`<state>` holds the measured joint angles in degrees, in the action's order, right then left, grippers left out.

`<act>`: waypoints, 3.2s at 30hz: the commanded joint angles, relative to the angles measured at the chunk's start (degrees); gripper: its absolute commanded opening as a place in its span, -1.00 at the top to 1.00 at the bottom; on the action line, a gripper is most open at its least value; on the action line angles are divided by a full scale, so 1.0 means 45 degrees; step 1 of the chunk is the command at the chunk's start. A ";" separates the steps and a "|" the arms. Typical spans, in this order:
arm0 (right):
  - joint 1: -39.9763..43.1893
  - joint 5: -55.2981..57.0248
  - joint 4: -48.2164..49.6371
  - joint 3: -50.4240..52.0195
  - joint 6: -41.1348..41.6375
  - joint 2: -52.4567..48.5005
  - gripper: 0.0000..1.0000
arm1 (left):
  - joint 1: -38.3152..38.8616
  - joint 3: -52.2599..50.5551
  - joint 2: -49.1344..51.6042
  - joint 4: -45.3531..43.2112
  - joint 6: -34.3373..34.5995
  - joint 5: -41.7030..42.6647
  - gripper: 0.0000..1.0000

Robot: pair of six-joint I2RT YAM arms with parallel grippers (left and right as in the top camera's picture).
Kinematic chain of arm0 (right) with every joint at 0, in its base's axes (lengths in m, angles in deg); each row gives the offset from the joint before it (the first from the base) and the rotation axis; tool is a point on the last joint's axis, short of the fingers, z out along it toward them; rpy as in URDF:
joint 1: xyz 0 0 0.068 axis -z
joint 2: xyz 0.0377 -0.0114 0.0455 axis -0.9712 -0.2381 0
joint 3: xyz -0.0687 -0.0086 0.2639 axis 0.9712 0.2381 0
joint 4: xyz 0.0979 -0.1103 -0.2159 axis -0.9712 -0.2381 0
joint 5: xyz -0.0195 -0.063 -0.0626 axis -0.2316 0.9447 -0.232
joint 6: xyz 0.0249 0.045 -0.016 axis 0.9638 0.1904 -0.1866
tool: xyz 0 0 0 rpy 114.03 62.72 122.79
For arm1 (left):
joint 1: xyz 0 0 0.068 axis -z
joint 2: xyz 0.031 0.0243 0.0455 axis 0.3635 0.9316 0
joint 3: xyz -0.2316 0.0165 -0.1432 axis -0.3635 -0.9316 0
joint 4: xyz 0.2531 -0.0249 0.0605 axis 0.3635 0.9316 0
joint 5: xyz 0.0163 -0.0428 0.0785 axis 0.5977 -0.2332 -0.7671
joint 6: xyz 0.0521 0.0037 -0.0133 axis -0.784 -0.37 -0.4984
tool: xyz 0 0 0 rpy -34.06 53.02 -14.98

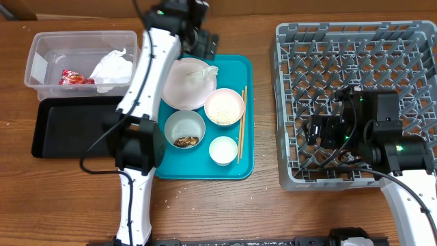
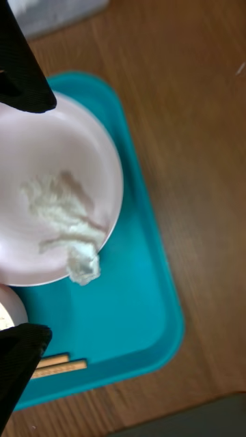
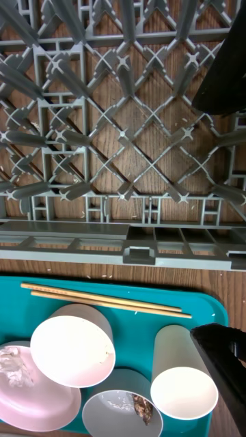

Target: Sort waste into correct bins and load items into the dishwasher

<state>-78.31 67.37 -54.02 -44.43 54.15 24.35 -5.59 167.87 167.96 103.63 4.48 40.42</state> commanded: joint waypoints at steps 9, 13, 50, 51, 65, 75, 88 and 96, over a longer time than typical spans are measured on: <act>-0.0044 -0.0024 -0.0175 -0.0223 0.0034 -0.0112 -1.00 | -0.0097 -0.1258 0.1661 -0.0568 -0.0291 -0.0243 -0.79; -0.0044 -0.0024 -0.0180 -0.0223 0.0034 -0.0112 -1.00 | -0.0068 -0.1263 0.2113 -0.0573 -0.0296 0.0112 -0.61; -0.0044 -0.0024 -0.0058 -0.0223 0.0034 -0.0112 -1.00 | -0.5124 0.3497 0.1753 0.3857 0.1515 -0.0733 -0.53; -0.0044 -0.0024 -0.0068 -0.0223 0.0034 -0.0112 -1.00 | -0.5163 0.3497 0.1919 0.3823 0.1520 -0.0714 -0.99; -0.0044 -0.0024 0.0000 -0.0223 0.0034 -0.0112 -1.00 | -0.4357 0.4512 0.0374 0.6237 0.0724 0.3031 -1.00; -0.0044 -0.0024 -0.0131 -0.0228 0.0034 -0.0112 -1.00 | -0.1802 0.3371 -0.2579 0.7334 0.0175 0.4371 -1.00; -0.0044 -0.0024 0.0136 -0.0228 0.0034 -0.0112 -1.00 | 0.1797 -0.5969 -0.6159 0.5965 0.2171 0.2035 -0.83; -0.0044 -0.0029 0.0321 -0.0228 0.0039 -0.0112 -1.00 | 0.3050 -0.9272 -0.6241 0.3385 0.2200 0.1749 -0.75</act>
<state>-78.29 67.34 -52.76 -44.43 54.13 23.76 7.59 129.27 140.72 120.02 13.51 49.03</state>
